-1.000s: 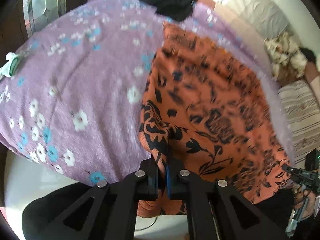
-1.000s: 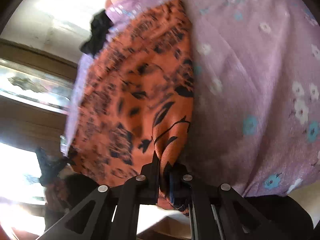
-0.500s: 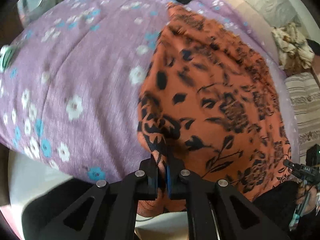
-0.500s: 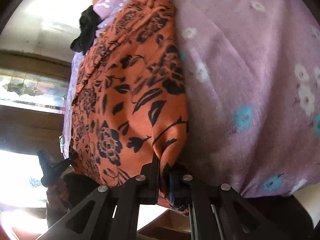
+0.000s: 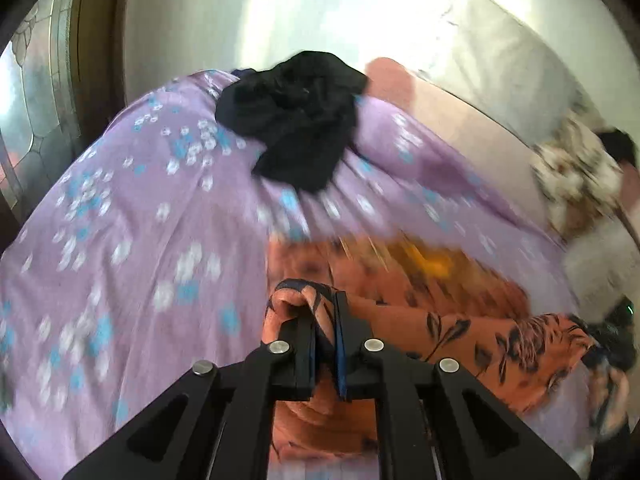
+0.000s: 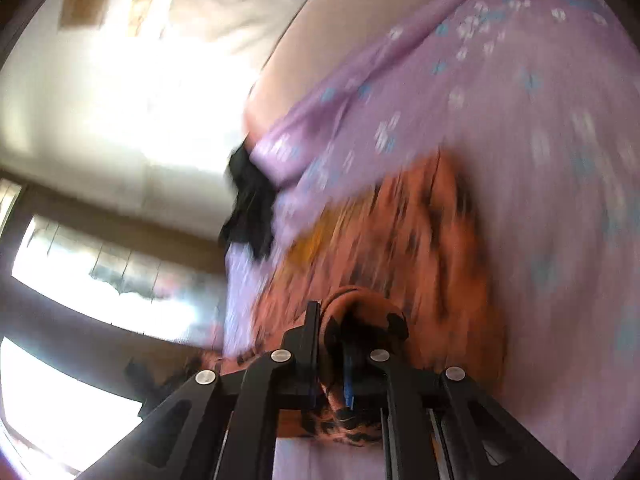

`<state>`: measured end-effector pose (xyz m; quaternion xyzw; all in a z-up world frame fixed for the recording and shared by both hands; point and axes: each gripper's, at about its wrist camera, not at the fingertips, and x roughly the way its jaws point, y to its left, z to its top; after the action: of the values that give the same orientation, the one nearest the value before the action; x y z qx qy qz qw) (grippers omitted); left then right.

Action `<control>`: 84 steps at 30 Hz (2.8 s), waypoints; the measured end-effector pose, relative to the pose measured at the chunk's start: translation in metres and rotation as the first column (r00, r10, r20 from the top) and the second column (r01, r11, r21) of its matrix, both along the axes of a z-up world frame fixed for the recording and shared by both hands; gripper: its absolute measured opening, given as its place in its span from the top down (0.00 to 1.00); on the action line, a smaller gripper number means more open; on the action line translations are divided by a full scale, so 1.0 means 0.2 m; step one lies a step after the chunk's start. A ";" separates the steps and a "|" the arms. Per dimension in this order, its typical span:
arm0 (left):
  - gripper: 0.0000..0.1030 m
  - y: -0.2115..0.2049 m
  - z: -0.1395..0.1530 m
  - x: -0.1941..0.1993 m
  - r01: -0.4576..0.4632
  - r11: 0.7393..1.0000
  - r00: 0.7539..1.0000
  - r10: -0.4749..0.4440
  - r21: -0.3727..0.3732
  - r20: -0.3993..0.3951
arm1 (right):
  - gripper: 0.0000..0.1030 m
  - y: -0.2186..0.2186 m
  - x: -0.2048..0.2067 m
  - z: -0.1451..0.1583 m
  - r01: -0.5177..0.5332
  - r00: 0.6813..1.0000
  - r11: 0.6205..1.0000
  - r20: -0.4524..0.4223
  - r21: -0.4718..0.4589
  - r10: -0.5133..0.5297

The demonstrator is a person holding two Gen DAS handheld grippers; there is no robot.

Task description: Fold small clothes

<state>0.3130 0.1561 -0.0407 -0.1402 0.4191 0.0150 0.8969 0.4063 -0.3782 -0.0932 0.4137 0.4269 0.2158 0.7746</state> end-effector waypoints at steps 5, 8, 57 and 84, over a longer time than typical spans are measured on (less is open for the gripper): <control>0.34 0.06 -0.33 0.22 -0.048 0.998 0.979 0.055 0.041 -0.198 | 0.26 -0.03 0.06 -0.18 0.075 0.990 0.994 -0.116 -0.077 -0.083; 0.33 0.20 -0.28 0.09 -0.123 0.992 0.986 0.119 -0.027 -0.117 | 0.26 -0.07 -0.13 -0.10 0.120 0.992 0.986 -0.034 -0.116 -0.124; 0.51 -0.02 -0.28 -0.91 -0.174 0.982 0.984 0.170 -0.075 -0.059 | 0.44 0.08 -1.23 -0.14 0.209 0.962 0.956 -0.131 -0.206 -0.238; 0.36 -0.31 -0.33 0.24 -0.043 0.993 0.983 0.061 0.109 -0.171 | 0.40 0.37 -0.12 -0.09 0.015 0.992 0.945 -0.117 -0.326 -0.056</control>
<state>0.3615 0.0932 -0.1059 -0.1019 0.4909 0.0727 0.8622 0.3815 -0.3034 -0.1118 0.3012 0.4966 0.1024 0.8076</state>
